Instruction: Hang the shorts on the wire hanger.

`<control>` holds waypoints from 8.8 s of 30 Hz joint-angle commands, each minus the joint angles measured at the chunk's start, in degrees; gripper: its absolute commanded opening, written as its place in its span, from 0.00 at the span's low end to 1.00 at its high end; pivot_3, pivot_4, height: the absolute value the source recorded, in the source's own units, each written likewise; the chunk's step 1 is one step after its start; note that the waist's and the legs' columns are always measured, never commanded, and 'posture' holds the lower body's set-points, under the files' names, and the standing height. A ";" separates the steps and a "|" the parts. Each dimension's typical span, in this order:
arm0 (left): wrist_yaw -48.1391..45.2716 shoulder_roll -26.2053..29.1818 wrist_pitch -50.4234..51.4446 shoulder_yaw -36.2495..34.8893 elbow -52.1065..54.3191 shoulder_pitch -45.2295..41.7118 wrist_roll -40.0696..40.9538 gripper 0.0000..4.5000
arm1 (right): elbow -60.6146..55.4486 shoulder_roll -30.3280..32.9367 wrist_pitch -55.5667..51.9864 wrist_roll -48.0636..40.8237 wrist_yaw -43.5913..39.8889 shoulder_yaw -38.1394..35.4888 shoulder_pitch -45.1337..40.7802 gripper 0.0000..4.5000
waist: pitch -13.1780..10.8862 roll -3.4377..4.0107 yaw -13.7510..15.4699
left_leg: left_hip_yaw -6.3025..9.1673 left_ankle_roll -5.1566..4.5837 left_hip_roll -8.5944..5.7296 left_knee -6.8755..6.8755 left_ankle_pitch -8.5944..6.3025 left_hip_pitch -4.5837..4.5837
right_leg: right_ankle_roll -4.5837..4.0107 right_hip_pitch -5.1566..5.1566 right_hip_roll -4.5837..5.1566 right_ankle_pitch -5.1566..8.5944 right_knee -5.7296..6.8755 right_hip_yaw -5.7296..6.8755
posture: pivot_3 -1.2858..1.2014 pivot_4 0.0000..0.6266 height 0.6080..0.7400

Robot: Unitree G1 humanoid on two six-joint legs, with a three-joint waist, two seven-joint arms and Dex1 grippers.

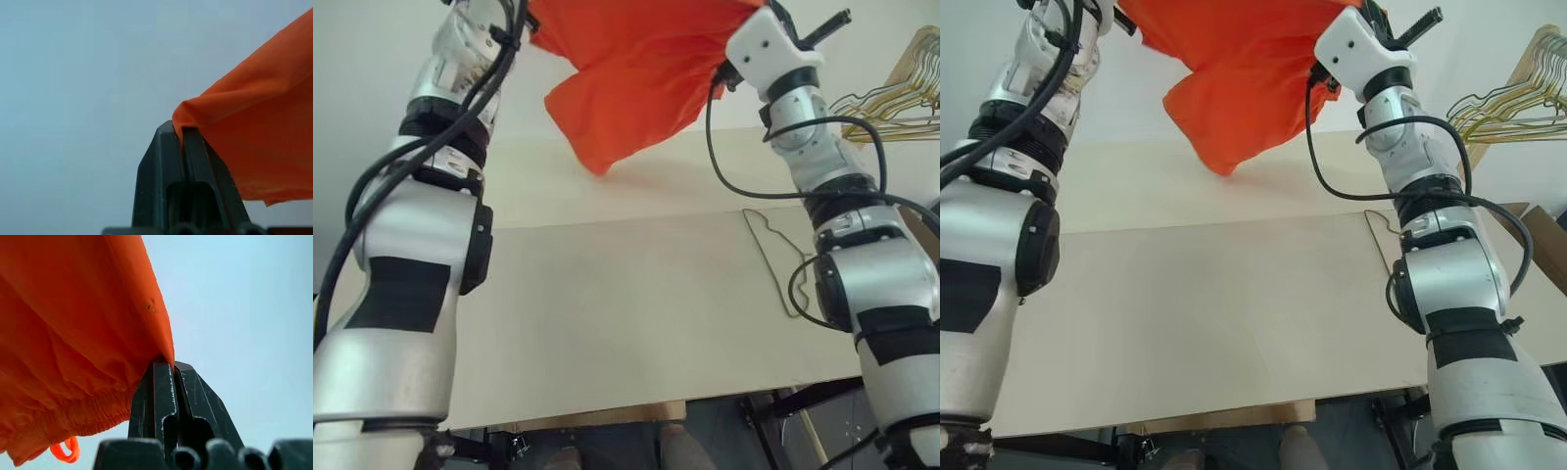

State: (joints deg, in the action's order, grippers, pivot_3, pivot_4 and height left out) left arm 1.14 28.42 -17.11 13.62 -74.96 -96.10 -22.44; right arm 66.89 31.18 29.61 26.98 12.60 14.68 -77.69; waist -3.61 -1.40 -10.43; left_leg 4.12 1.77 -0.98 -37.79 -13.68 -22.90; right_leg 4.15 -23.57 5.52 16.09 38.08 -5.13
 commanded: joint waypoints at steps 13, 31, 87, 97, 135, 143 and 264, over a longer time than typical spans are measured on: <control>-58.96 18.49 12.43 -4.48 73.21 63.98 28.48 0.00 | -7.88 11.43 23.61 8.91 -10.69 9.58 27.80 0.01 | 0.15 0.10 -6.07 | 0.45 -0.14 0.05 -0.10 -0.04 0.55 | 0.13 0.81 0.01 0.06 0.00 -0.19 | 0.47 0.02 1.00; -76.21 39.99 23.71 -7.67 105.42 92.90 37.35 0.00 | -18.90 19.20 31.04 19.62 -10.21 15.71 37.95 0.01 | 0.13 0.10 -2.19 | 0.10 -0.71 0.23 0.75 -0.43 3.57 | -0.02 3.46 -0.20 0.40 -0.53 -0.28 | 0.47 0.04 1.00; -57.40 8.36 46.24 -10.63 94.77 66.42 52.62 0.73 | -53.40 11.99 -103.22 -45.04 -29.75 -18.29 47.76 0.50 | -0.13 0.24 0.82 | -0.40 -1.21 1.07 -0.04 -1.00 2.62 | -0.17 3.07 -1.09 0.16 -1.03 -0.35 | 0.46 0.09 1.00; -56.81 8.02 46.70 -11.12 95.37 65.21 53.89 0.73 | -56.76 7.68 -107.52 -41.38 -24.46 -23.39 48.58 0.00 | -0.14 0.20 1.36 | -0.38 -1.22 1.07 -0.04 -1.01 2.64 | -0.15 3.13 -1.10 0.16 -1.06 -0.31 | 0.46 0.08 1.00; -75.36 2.49 28.34 0.03 45.68 40.52 33.55 1.00 | -74.58 23.85 -8.20 -7.71 -25.51 -18.14 56.46 0.00 | -0.14 0.51 -2.61 | -0.44 -1.07 0.98 -0.14 -0.94 1.80 | -0.06 2.26 -1.03 -0.07 -1.04 -0.36 | 0.43 0.00 1.00; -75.52 -1.93 27.55 -0.58 41.38 39.65 31.43 0.73 | -76.12 22.29 -8.63 -7.54 -27.68 -19.32 56.29 0.00 | -0.14 0.52 -3.70 | -0.42 -1.07 0.97 -0.14 -0.94 1.82 | -0.06 2.25 -1.02 -0.07 -0.99 -0.37 | 0.42 0.00 1.00; -78.11 14.98 29.51 -9.84 74.41 64.21 39.67 0.99 | -51.35 33.44 -107.66 -61.71 -81.70 -8.22 49.17 0.00 | 0.14 0.91 1.71 | 0.07 -1.14 0.93 -0.47 -0.98 1.73 | -0.06 2.32 -0.99 -0.07 -0.89 0.02 | 0.48 0.05 1.00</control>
State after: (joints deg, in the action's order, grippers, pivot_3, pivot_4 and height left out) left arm -77.30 42.59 12.58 5.55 -2.07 -31.37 15.98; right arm 16.40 64.09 -79.32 -34.47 -66.89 5.79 -26.92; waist -3.48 -0.49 -8.71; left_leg 4.19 0.63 -0.04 -38.26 -14.66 -21.17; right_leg 4.09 -21.24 4.53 16.03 37.19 -5.10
